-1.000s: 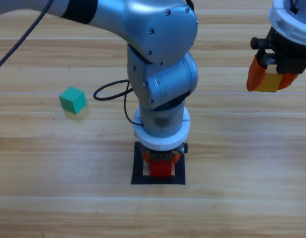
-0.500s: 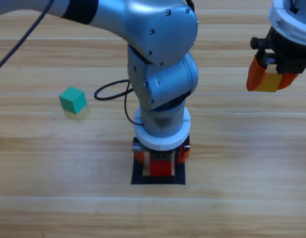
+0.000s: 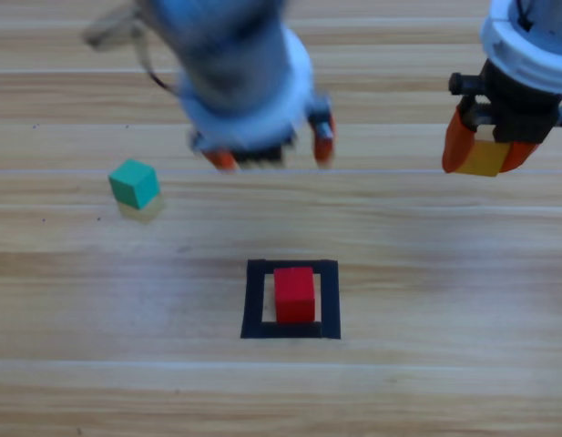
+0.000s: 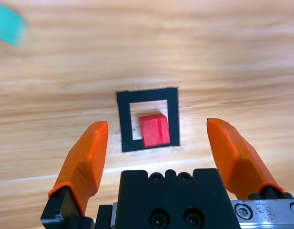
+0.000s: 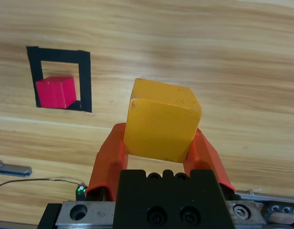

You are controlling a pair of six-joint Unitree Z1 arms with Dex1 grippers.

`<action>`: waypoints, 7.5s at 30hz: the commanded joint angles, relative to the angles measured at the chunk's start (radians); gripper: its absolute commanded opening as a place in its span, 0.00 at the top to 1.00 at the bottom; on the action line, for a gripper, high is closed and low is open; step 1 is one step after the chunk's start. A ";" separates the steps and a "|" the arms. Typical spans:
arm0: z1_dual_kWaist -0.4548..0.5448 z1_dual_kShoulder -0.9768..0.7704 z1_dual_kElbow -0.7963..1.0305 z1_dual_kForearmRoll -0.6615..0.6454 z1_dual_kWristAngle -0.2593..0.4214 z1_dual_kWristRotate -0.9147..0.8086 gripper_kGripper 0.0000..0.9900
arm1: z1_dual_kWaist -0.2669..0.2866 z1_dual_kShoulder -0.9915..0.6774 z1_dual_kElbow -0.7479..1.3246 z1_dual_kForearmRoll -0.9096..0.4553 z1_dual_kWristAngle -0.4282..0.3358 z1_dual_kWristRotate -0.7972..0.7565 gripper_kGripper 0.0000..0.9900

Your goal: Stack the blocks in the rectangular block: red at the bottom, yellow in the middle, green on top

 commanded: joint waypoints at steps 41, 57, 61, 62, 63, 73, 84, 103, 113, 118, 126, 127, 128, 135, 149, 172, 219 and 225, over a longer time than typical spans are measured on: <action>0.354 -0.528 0.320 0.061 -0.151 0.501 0.07 | 0.305 0.504 -0.435 0.107 -0.021 0.222 0.93; 0.377 -0.527 0.392 -0.007 -0.185 0.512 0.01 | 0.321 0.512 -0.426 0.108 -0.019 0.239 0.93; 0.377 -0.524 0.432 -0.042 -0.189 0.513 0.02 | 0.321 0.518 -0.426 0.108 -0.030 0.239 0.93; 0.377 -0.524 0.432 -0.042 -0.188 0.513 0.02 | 0.321 0.523 -0.426 0.108 -0.031 0.239 0.93; 0.377 -0.522 0.432 -0.043 -0.186 0.513 0.02 | 0.322 0.524 -0.427 0.108 -0.031 0.239 0.93; 0.392 -0.501 0.436 -0.057 -0.185 0.530 0.02 | 0.322 0.538 -0.430 0.108 -0.030 0.241 0.93; 0.403 -0.475 0.470 -0.099 -0.195 0.541 0.02 | 0.322 0.542 -0.426 0.108 -0.021 0.250 0.93; 0.460 -0.459 0.472 -0.117 -0.232 0.589 0.01 | 0.322 0.564 -0.424 0.108 -0.012 0.255 0.92; 0.463 -0.458 0.478 -0.122 -0.241 0.593 0.01 | 0.322 0.556 -0.430 0.108 -0.001 0.248 0.05; 0.464 -0.467 0.482 -0.119 -0.241 0.598 0.01 | 0.322 0.501 -0.439 0.108 -0.015 0.242 0.00; 0.549 -0.410 0.384 -0.115 -0.264 0.619 0.02 | 0.365 0.141 -0.450 0.082 -0.134 0.136 0.00; 0.567 -0.376 0.360 -0.114 -0.274 0.619 0.02 | 0.376 0.091 -0.429 0.070 -0.156 0.110 0.00; 0.576 -0.343 0.341 -0.114 -0.274 0.619 0.02 | 0.382 0.035 -0.369 0.032 -0.170 0.084 0.00; 0.628 -0.034 0.202 -0.115 -0.271 0.581 0.02 | 0.342 -0.508 0.584 -0.723 -0.097 -0.140 0.00; 0.601 0.228 0.142 -0.119 -0.271 0.616 0.02 | 0.267 -0.726 1.181 -1.199 -0.035 -0.483 0.00; 0.616 0.308 0.091 -0.126 -0.229 0.742 0.05 | 0.267 -0.692 1.179 -1.186 -0.047 -0.477 0.00; -0.054 0.165 -0.378 0.389 -0.002 0.004 0.94 | 0.267 -0.692 1.173 -1.148 -0.001 -0.523 0.00; -0.114 0.208 -0.375 0.403 0.007 -0.100 0.94 | 0.267 -0.694 1.173 -1.145 0.005 -0.539 0.00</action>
